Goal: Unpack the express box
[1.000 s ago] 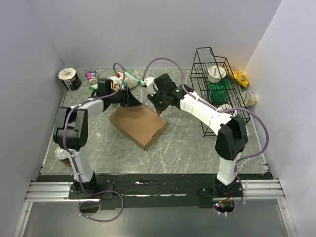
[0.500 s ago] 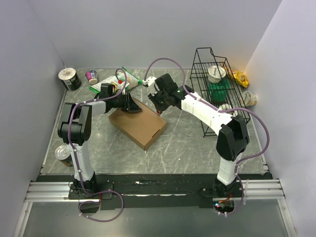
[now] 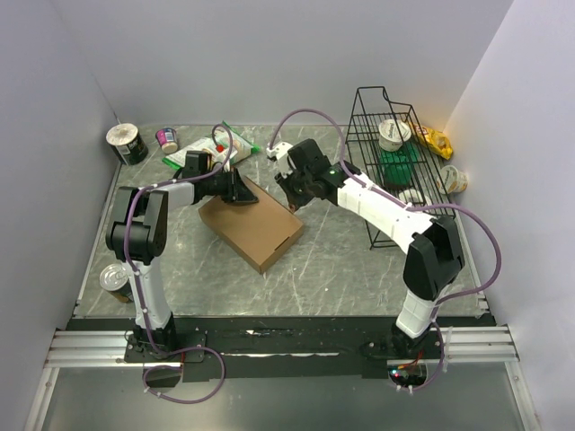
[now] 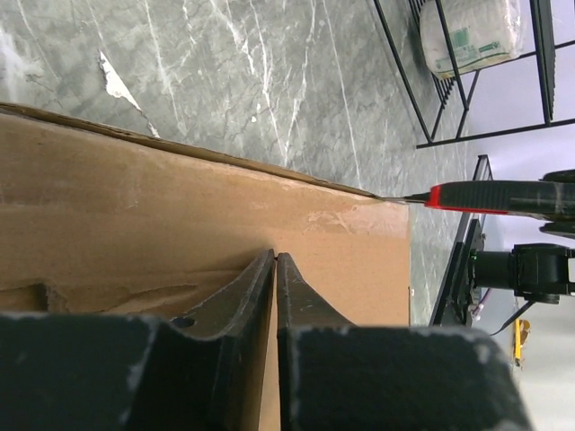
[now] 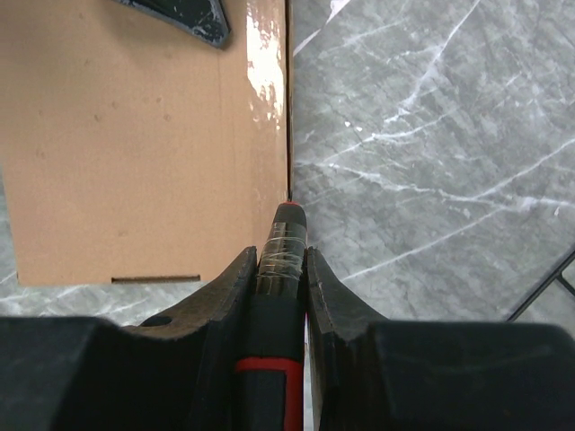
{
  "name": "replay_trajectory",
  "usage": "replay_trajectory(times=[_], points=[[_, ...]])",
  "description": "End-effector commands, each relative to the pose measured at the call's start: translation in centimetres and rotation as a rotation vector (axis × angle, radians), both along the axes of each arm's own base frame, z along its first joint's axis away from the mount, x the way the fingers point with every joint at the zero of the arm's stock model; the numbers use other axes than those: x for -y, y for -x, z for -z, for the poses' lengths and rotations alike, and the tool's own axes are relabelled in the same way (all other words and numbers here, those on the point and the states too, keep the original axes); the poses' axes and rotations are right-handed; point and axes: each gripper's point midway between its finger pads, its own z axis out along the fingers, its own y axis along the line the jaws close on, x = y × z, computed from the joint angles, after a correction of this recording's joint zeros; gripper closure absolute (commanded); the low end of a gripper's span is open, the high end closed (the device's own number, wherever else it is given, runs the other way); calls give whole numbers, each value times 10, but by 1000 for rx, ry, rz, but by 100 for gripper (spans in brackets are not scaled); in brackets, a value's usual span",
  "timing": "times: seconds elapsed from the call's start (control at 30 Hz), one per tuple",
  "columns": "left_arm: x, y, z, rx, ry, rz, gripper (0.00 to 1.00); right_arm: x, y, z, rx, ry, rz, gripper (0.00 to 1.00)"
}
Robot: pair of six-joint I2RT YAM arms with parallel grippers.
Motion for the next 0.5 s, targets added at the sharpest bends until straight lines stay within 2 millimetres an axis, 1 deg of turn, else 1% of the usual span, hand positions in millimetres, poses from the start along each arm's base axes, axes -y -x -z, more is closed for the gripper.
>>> replay_trajectory(times=[0.0,0.2,0.47], points=[[-19,-22,27,21,-125,-103,86,20,19,-16,-27,21,33,100],[-24,-26,32,11,-156,-139,90,27,28,-10,-64,41,58,100],[-29,-29,37,-1,-179,-170,94,40,41,-8,-109,65,82,100]])
